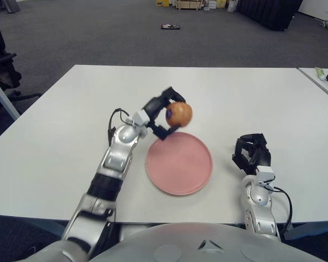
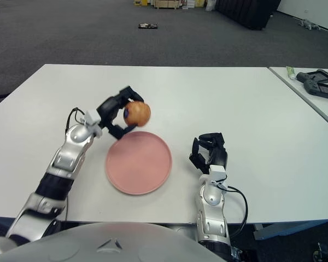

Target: Put the apple into the plate.

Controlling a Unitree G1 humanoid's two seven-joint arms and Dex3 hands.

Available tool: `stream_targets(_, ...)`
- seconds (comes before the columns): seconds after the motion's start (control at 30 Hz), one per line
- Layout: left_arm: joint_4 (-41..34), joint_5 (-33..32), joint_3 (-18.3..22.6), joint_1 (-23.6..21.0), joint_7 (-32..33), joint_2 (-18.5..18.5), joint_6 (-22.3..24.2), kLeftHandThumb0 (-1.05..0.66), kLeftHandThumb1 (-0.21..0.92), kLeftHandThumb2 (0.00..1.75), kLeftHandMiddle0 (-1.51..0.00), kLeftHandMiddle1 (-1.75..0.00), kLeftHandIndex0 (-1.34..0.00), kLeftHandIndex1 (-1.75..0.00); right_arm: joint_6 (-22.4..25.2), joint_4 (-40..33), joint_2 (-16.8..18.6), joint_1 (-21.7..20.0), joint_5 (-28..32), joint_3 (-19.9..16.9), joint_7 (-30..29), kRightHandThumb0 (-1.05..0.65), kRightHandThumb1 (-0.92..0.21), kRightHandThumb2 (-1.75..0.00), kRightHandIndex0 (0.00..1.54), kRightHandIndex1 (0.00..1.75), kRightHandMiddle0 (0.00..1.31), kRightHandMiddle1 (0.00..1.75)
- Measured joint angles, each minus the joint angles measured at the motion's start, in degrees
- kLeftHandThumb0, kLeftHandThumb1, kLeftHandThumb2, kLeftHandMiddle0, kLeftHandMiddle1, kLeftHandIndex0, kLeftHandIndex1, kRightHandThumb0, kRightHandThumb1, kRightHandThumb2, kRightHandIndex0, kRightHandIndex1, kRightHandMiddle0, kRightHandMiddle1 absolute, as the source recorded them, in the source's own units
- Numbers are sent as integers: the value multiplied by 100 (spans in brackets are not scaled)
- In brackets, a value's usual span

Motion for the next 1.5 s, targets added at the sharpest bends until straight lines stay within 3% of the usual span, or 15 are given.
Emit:
stream_targets(0.23,101,399,-417,140,-264,437,-1031,-52,19,147,-131,-175,-71,-175,-36,37,-5,-54,0,1,1,-38,-67,-88,57,136,34,175)
stream_targets(0.37,622,691,-621,74,-247,567,-1752,-51,20,146,-129,-175,-70,-175,-46,38,-5,-73,1,-1,-1,-38,-68,-87,57,135,34,175)
stream_targets(0.53,1116,1189,-925,80,-221,727,-2332,-51,21,145,-127,-175,-70,-175,-45,38,-6,-85,-8,5,-8,-38,-68,-86,57,135,33,175)
stream_targets(0.83,1418,2085,-1239,43,177,1032,-3495,-51,21,145,-126,-175,-69,-175,-18,30,-5,-78,-31,8,-91,-38,-68,-86,57,135,33,175)
stream_targets(1.03,1751,2770,-1471,-317,658,1175,-4368,-49,25,139,-128,-175,-66,-175,-17,28,-5,-75,-24,19,-96,-38,-68,-86,57,135,33,175)
stream_targets(1.2,1989,3429,-1643,-588,1258,1253,-4722,-49,27,137,-127,-175,-64,-175,-13,27,-5,-69,3,21,-84,-38,-68,-86,57,135,33,175)
stream_targets(1.5,2192,4616,-1922,-856,2557,1294,-4716,-48,30,134,-127,-175,-62,-175,-26,27,-4,-46,28,14,-57,-38,-67,-87,59,135,34,175)
